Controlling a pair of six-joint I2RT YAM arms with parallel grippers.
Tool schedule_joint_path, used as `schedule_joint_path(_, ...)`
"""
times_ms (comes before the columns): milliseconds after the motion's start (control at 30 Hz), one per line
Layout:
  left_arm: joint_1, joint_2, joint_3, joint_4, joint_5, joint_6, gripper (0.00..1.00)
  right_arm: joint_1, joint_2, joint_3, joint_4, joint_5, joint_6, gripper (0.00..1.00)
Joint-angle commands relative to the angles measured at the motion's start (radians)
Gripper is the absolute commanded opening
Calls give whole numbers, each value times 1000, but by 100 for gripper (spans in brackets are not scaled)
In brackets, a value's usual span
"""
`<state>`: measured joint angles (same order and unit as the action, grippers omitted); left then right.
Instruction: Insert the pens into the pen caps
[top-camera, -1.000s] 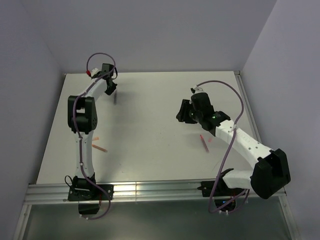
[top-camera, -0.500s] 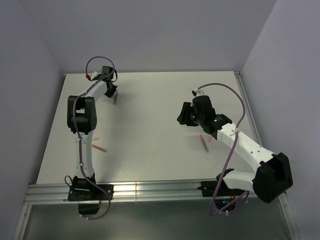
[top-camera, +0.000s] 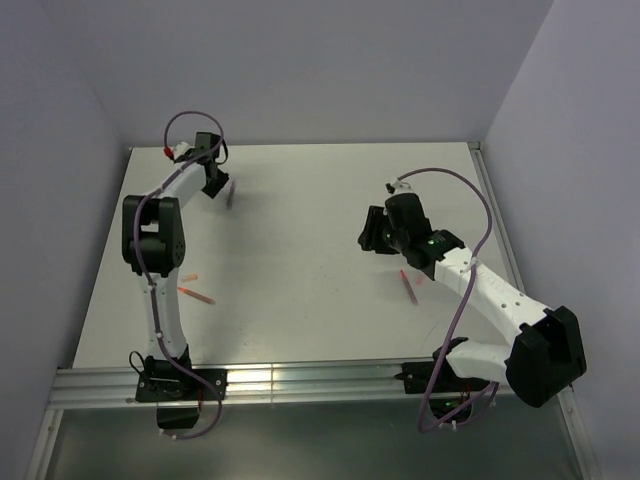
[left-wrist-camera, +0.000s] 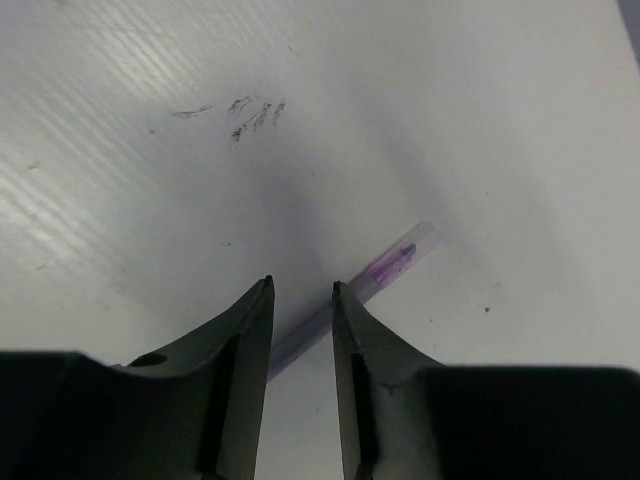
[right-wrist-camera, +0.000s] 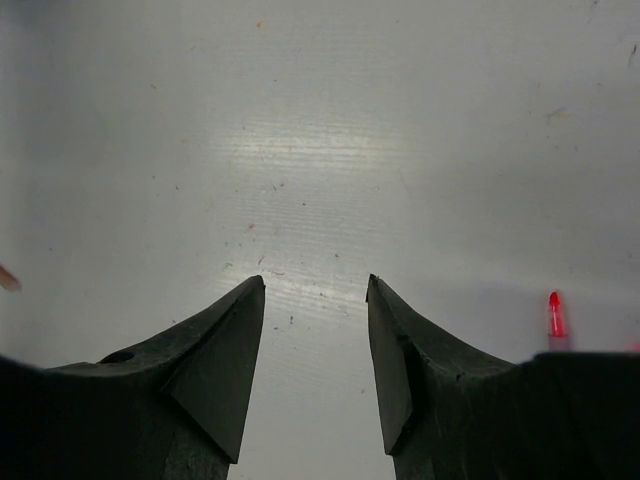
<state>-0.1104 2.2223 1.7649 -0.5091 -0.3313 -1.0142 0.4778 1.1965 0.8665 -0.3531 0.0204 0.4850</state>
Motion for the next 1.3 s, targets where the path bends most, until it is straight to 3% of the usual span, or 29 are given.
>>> schedule_joint_path(0,34,-176,-39,70,21,32,37,-13,-43,-35,-7,49,-5,54)
schedule_joint_path(200,51,-398,-212,167,101,14,39,-65,-69,-103,-61,113,35,55)
schedule_joint_path(333,43,-628,-399,265,201,-7,39,-99,-118,-159,-110,154,113,57)
schedule_joint_path(433,9,-769,-549,306,251,-21,41,-111,-161,-214,-129,168,182,59)
schedule_joint_path(633,-129,-993,-709,356,287,-35,45,-130,-206,-259,-185,223,257,61)
schedule_joint_path(933,-140,-1253,-829,322,342,-15,50,-162,-138,-277,-167,242,296,61)
schedule_joint_path(1267,-140,-1328,-875,304,393,16,51,-179,-68,-310,-100,245,317,59)
